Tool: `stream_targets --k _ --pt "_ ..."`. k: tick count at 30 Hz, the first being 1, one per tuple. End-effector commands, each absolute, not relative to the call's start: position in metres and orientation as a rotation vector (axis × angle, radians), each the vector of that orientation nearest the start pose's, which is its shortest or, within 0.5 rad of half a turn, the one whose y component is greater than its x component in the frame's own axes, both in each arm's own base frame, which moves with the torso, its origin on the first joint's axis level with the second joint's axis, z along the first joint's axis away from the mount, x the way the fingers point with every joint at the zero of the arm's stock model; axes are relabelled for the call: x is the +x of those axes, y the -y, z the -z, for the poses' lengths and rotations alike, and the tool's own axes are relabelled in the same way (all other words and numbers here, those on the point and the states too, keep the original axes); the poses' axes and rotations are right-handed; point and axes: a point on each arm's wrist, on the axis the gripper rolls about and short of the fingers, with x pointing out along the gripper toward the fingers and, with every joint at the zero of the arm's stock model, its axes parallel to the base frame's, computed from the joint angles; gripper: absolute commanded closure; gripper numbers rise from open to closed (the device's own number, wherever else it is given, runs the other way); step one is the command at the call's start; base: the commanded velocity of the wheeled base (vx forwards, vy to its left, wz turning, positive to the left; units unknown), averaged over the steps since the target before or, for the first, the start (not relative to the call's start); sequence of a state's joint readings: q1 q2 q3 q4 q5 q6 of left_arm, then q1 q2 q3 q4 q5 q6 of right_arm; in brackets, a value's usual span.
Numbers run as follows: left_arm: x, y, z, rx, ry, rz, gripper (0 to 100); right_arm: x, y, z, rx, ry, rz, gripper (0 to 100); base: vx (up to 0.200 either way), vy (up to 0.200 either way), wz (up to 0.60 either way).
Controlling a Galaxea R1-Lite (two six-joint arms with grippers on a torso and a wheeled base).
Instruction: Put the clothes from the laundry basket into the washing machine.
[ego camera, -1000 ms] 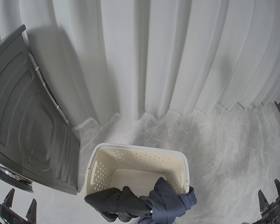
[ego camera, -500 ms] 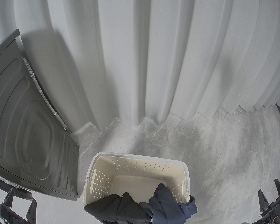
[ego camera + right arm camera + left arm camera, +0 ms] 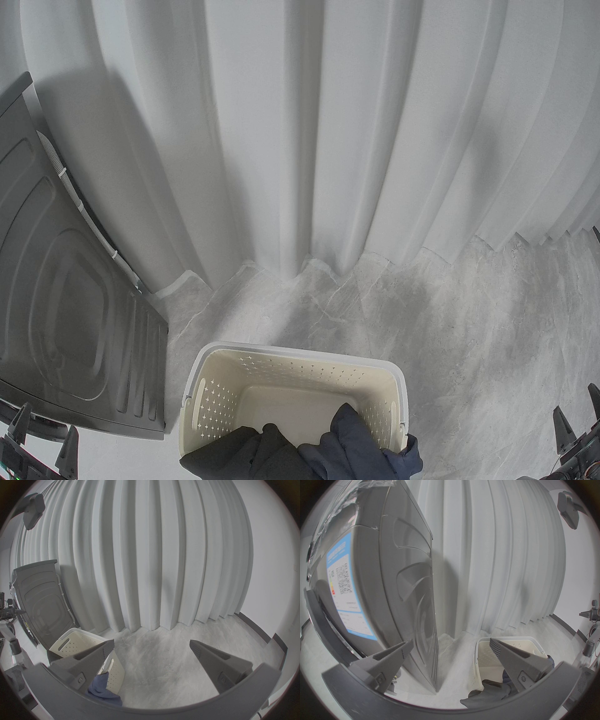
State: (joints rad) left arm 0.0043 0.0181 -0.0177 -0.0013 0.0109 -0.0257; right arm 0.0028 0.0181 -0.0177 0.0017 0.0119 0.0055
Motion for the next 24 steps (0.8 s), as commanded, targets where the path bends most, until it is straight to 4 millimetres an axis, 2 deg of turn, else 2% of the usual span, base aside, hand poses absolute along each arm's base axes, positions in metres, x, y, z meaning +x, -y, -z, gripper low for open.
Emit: stream_targets --k 1,11,24 --pt "-0.0225 -0.0001 -0.0757 -0.026 -0.003 -0.015 0 -0.0228 -0.0002 -0.0753 0.006 -0.002 -0.015 0 0.0 0.0 0.0" --pt "-0.0225 -0.0002 -0.0757 -0.029 -0.003 -0.017 0 -0.0228 -0.0002 -0.0753 0.006 -0.002 -0.015 0 0.18 0.0 0.0" --pt "-0.0225 -0.0002 -0.0757 -0.028 -0.003 -0.017 0 -0.0228 -0.0002 -0.0753 0.006 -0.002 -0.015 0 0.0 0.0 0.0"
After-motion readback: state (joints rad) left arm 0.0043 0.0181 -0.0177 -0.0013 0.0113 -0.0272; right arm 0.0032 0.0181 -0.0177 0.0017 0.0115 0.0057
